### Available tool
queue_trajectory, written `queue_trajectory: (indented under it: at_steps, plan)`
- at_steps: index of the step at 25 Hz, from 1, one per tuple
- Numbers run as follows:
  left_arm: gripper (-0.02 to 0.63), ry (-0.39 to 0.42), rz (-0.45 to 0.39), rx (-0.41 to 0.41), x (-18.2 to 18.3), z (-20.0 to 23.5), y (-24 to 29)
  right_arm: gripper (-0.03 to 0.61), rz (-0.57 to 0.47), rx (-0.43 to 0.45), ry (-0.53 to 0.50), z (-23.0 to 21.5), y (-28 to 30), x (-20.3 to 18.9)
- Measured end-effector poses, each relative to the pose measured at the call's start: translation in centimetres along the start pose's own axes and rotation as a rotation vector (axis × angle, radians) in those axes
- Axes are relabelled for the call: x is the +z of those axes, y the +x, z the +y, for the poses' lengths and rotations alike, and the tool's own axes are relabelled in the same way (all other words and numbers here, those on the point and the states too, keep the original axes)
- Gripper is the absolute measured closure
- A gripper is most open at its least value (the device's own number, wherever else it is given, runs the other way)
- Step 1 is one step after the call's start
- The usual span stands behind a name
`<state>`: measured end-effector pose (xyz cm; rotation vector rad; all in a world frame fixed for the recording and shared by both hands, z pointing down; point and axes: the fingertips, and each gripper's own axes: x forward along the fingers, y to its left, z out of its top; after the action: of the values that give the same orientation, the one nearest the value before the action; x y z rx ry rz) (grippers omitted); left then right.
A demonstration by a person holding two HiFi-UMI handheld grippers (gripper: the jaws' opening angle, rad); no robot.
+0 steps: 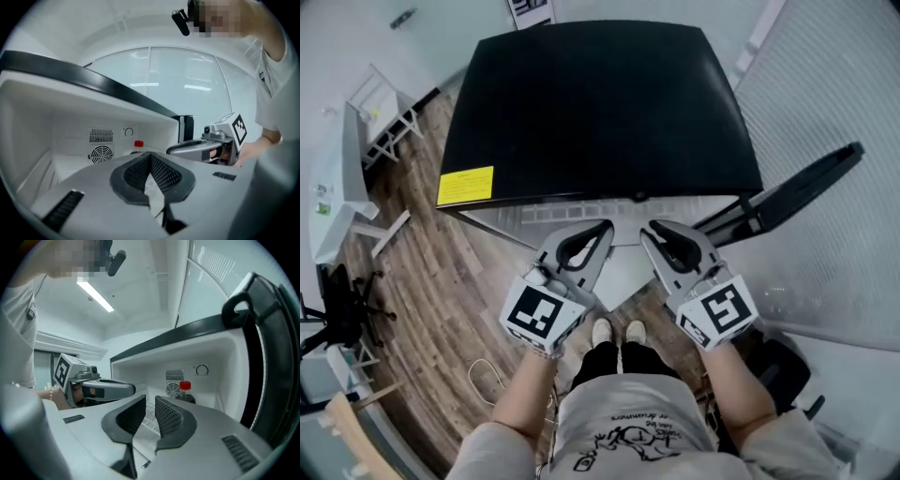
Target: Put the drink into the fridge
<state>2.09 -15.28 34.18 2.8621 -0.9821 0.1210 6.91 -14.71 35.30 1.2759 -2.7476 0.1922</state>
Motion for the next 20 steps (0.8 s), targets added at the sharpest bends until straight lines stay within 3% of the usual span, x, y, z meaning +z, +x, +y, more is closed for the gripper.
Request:
queue_trajectory:
  at_steps: [8,20]
  plan:
    - [0.612,-0.073,-0.047,-0.065,1.6,-4.0,-2.6,0.518,-0.011,0.093,0.011,4.0,-2.2,1.9]
    - [0.612,0.008,-0.131,-0.120,5.7,-8.5,-6.1,0.528,-0.038,0.170,0.046,9.7,-6.3,5.0]
